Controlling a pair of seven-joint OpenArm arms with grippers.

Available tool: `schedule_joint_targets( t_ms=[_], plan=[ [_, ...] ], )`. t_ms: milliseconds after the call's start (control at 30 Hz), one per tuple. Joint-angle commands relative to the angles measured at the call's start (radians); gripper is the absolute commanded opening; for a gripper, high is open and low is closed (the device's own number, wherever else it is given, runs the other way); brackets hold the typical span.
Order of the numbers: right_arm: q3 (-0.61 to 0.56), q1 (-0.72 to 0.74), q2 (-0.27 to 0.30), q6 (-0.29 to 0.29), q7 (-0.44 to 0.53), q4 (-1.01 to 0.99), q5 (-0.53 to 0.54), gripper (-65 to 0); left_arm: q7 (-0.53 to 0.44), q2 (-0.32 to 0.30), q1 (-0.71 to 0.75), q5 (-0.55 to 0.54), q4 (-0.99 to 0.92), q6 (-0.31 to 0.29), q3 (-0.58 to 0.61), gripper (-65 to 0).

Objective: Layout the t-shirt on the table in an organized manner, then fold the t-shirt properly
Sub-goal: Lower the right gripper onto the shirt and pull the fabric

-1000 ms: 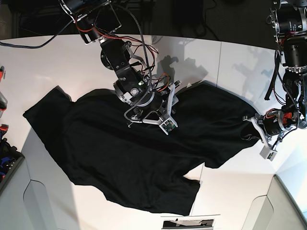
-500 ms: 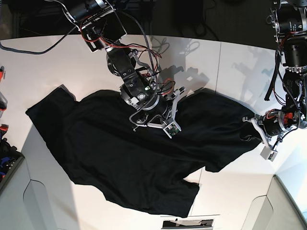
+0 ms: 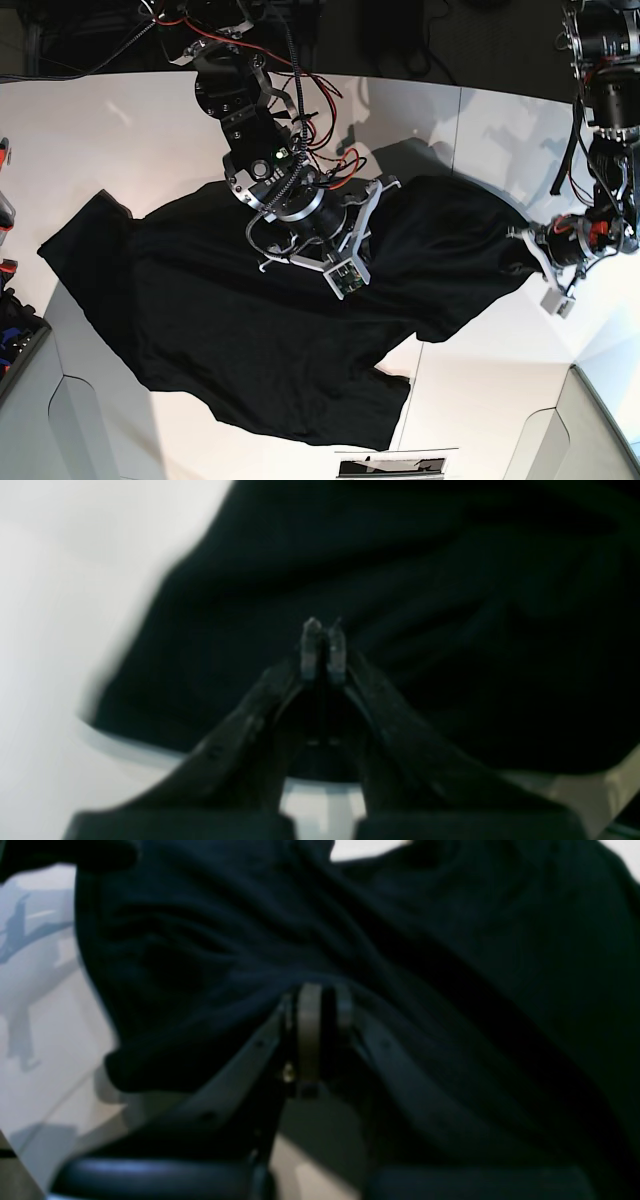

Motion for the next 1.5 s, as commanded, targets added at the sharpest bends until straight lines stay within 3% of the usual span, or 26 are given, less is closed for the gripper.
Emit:
schedule_joint_targets(
  t_ms=[0, 200, 300, 400, 567, 800, 900, 1033, 1100, 1200, 1333, 1467],
  plan=[
    [-0.002, 0.017, -0.014, 0.009, 0.026, 0.031, 0.019, -65.0, -0.022, -0.017, -0.005, -0.017, 0.013, -0.005, -0.006, -63.7],
    [-0.002, 0.016, -0.014, 0.068, -0.011, 0.037, 0.092, -65.0, -0.113, -0.009, 0.094, 0.065, 0.013, -0.005, -0.006, -63.7],
    [-0.001, 0.014, -0.013, 0.090, -0.009, 0.020, 0.071, -65.0, -0.137, -0.003, 0.106, 0.086, 0.012, -0.005, -0.006, -63.7],
    [-0.001, 0.015, -0.013, 0.090, 0.055, -0.005, 0.033, -65.0, -0.136, 0.006, 0.106, 0.095, 0.012, -0.005, -0.006, -63.7],
    [0.009, 0.060, -0.013, 0.098, 0.137, -0.127, -0.017, -51.8, -0.137, 0.006, 0.105, 0.095, 0.012, -0.005, -0.006, -63.7],
    [0.074, 0.188, -0.013, 0.089, 0.140, -0.302, 0.001, -34.1, -0.140, 0.006, 0.105, 0.096, 0.012, -0.005, -0.006, -63.7],
    [0.096, 0.221, -0.014, 0.085, 0.137, -0.299, 0.023, -29.5, -0.150, 0.006, 0.105, 0.100, 0.012, -0.005, -0.006, -63.6],
    [0.102, 0.266, -0.014, -0.006, 0.115, -0.299, 0.002, -27.9, -0.161, 0.006, 0.105, 0.111, 0.012, -0.005, -0.006, -63.6],
    [0.119, 0.286, -0.013, -0.020, 0.113, -0.299, -0.013, -27.8, -0.166, 0.007, 0.105, 0.121, 0.012, -0.005, -0.006, -63.6],
    [0.158, 0.308, -0.014, -0.020, 0.056, -0.298, -0.003, -27.9, -0.193, 0.006, 0.105, 0.145, 0.012, -0.005, -0.006, -63.6],
    [0.171, 0.309, -0.013, -0.019, -0.132, -0.264, -0.003, -28.2, -0.223, 0.006, 0.105, 0.163, 0.008, -0.005, -0.006, -63.6],
    [0.158, 0.220, -0.013, 0.034, -0.155, -0.074, 0.068, -28.2, -0.228, 0.007, 0.105, 0.162, 0.008, -0.005, -0.006, -63.6]
  ],
)
